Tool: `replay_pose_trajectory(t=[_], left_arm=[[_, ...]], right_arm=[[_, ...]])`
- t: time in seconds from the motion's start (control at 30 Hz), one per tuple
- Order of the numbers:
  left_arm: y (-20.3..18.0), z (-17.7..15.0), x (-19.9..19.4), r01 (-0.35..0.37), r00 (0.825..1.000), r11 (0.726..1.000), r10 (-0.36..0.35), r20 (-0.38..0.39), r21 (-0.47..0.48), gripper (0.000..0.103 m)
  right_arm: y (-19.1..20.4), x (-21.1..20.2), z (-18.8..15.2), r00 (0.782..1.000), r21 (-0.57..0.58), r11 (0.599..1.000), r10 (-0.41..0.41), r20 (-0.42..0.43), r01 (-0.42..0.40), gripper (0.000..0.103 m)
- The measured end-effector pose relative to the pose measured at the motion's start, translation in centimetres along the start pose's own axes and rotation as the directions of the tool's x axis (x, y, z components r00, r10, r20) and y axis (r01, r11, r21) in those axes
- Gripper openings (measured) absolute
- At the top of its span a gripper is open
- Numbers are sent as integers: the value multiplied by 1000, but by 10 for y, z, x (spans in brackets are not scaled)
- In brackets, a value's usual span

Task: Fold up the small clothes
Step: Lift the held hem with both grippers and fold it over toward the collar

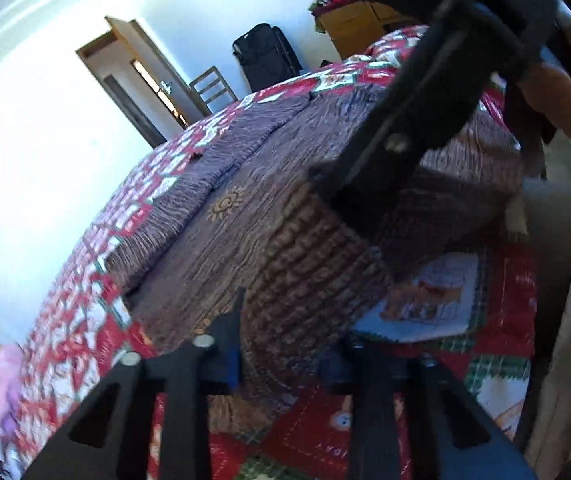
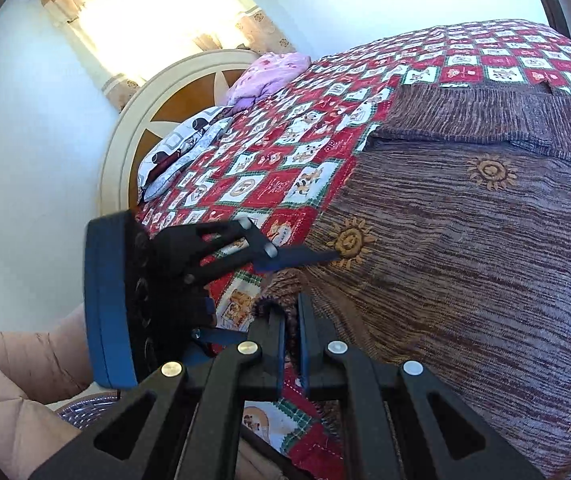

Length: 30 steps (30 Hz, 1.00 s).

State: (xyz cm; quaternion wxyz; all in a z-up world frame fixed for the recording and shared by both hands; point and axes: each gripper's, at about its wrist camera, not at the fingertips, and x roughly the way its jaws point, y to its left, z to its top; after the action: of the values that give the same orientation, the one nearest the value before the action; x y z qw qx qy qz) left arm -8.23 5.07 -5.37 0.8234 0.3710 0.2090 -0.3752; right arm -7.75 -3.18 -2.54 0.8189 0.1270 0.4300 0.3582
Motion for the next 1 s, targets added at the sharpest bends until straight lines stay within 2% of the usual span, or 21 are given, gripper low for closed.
replay_pose_trajectory(t=[0.1, 0.17, 0.27, 0.3, 0.33, 0.37, 0.4, 0.47, 0.6, 0.77, 0.8, 0.9, 0.93, 1.0], left_arm=[[10, 0, 5, 31, 999, 996, -32, -9, -87, 13], [19, -2, 6, 78, 997, 983, -78, 5, -165, 13], [31, -4, 6, 115, 993, 957, -115, 15, -268, 14], [28, -7, 4, 116, 993, 953, -117, 11, -281, 19], [29, -9, 5, 117, 993, 948, -121, 3, -296, 19], [27, -10, 5, 117, 993, 949, -122, 2, -294, 19], [23, -12, 6, 119, 992, 951, -124, 0, -286, 20], [16, -13, 7, 128, 991, 955, -136, -9, -269, 20], [4, -16, 9, 132, 990, 968, -142, -28, -214, 23], [-5, -10, 5, 125, 992, 978, -129, -9, -165, 27], [-4, -8, 3, 148, 989, 973, -150, 4, -179, 23], [4, -7, 0, 194, 981, 948, -193, 30, -251, 12], [6, -8, 0, 203, 979, 939, -200, 38, -278, 11], [12, -11, 0, 228, 973, 913, -223, 54, -340, 9]], right_arm=[[-7, -7, 3, 1000, 32, 999, 9, 18, -10, 6], [-13, -17, 6, 999, 67, 998, -7, 38, 4, 6], [-26, -51, 8, 989, 112, 994, -30, 143, 14, 7], [-31, -66, 6, 981, 127, 991, -61, 183, 37, 17], [-36, -78, 3, 973, 142, 987, -103, 209, 75, 27], [-42, -94, -3, 959, 164, 979, -158, 237, 121, 50], [-48, -104, -8, 947, 182, 973, -189, 261, 144, 64], [-60, -129, -23, 917, 235, 954, -253, 307, 185, 64], [-77, -168, -55, 872, 327, 911, -361, 331, 253, 64], [-91, -185, -87, 857, 415, 870, -410, 312, 265, 64], [-93, -186, -93, 850, 429, 858, -431, 301, 283, 64], [-98, -195, -105, 800, 454, 792, -550, 241, 408, 64], [-100, -198, -110, 788, 452, 774, -577, 216, 444, 64], [-102, -205, -118, 775, 444, 751, -607, 175, 488, 64]])
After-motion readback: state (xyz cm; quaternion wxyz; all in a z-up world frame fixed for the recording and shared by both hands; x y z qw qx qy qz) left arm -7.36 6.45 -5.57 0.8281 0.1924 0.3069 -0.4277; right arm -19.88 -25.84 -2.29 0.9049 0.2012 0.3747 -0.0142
